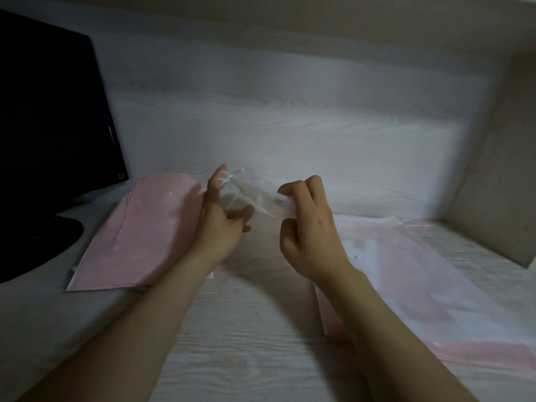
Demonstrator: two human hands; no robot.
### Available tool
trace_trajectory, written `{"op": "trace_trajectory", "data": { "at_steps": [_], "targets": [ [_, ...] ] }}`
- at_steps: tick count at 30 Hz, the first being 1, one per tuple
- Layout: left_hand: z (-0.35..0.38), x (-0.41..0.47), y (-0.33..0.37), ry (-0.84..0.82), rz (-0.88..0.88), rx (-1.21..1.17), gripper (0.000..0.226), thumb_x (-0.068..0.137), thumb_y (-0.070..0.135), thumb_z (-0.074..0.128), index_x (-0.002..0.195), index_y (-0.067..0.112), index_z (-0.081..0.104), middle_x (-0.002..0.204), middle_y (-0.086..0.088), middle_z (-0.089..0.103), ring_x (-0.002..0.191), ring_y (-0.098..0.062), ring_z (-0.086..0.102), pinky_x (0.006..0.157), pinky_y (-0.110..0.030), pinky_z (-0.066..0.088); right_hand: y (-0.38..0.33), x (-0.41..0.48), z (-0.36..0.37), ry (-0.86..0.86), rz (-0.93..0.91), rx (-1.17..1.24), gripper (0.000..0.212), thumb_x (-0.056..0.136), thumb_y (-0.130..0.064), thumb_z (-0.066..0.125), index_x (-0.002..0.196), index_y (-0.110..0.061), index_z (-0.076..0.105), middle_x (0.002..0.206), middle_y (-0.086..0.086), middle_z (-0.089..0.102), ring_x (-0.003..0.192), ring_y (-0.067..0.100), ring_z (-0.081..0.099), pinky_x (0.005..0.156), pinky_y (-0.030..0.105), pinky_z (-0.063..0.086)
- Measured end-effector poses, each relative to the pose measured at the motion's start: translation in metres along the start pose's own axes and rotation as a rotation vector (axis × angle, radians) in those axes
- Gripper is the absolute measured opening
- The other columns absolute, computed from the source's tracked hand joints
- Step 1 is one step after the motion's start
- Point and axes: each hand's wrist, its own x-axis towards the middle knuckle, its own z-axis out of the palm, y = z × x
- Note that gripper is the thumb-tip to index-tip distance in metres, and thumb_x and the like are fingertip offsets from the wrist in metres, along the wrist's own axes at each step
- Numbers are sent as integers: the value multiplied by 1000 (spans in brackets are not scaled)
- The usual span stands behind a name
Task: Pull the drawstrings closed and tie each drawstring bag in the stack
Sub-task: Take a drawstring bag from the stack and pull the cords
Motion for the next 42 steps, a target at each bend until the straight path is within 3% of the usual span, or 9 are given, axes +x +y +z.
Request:
{"op": "trace_trajectory", "data": {
  "at_steps": [4,9,14,18,21,27,36,40,42],
  "targets": [
    [-7,-4,8,-114,153,83,79,102,-1,60,143,63,36,144,0,56,96,-19,75,69,-38,66,-3,0,-2,-102,-48,48,46,61,10,54,103,-9,54,97,2,43,80,16,45,61,19,34],
    [-12,-3,6,-175,114,186,20,109,5,51,123,14,63,114,1,69,86,-3,72,74,-30,58,-1,-3,-1,-155,-22,34,49,62,9,53,105,-15,55,97,-2,46,73,17,48,56,28,39],
    [-21,-9,14,-84,472,488,39,76,-9,49,101,20,55,98,-6,55,82,-10,55,71,-28,47,16,-7,6,-273,51,-282,68,70,-4,63,133,-26,52,108,-2,52,88,24,58,76,42,52],
    [-16,-17,29,-92,441,729,28,84,-7,59,90,18,47,97,-4,44,78,-10,47,83,-31,51,29,-7,8,-237,132,-451,76,71,6,59,142,-18,51,112,7,62,94,33,61,76,40,50],
    [-10,-20,36,122,659,644,24,92,0,56,111,15,56,110,-4,53,94,-25,56,85,-35,47,42,-9,4,-196,230,-655,56,78,2,60,130,-17,60,107,10,64,96,37,60,75,42,43],
    [-11,-21,34,103,938,977,15,87,13,56,93,13,69,91,-4,61,85,-30,52,77,-42,36,52,-19,-3,-263,596,-944,27,99,-37,51,117,-16,53,117,17,46,108,39,46,78,42,37],
    [-11,-23,31,-377,796,992,20,103,35,47,95,21,58,81,3,65,80,-25,57,85,-32,35,46,-13,0,-375,641,-354,42,86,-8,49,126,-14,62,117,15,70,113,42,61,90,43,50],
    [-13,-25,33,-477,692,1097,28,107,49,43,96,26,55,86,0,71,79,-29,64,65,-36,33,53,-15,-2,-394,811,-276,23,91,-27,40,90,-20,62,107,11,67,112,43,58,97,49,47],
    [-11,-25,36,-480,682,1144,29,108,51,42,97,30,58,89,-2,72,82,-30,66,65,-35,31,56,-17,-5,-317,806,-374,29,96,-38,45,108,-21,64,115,13,63,114,43,56,96,47,46]
  ]
}}
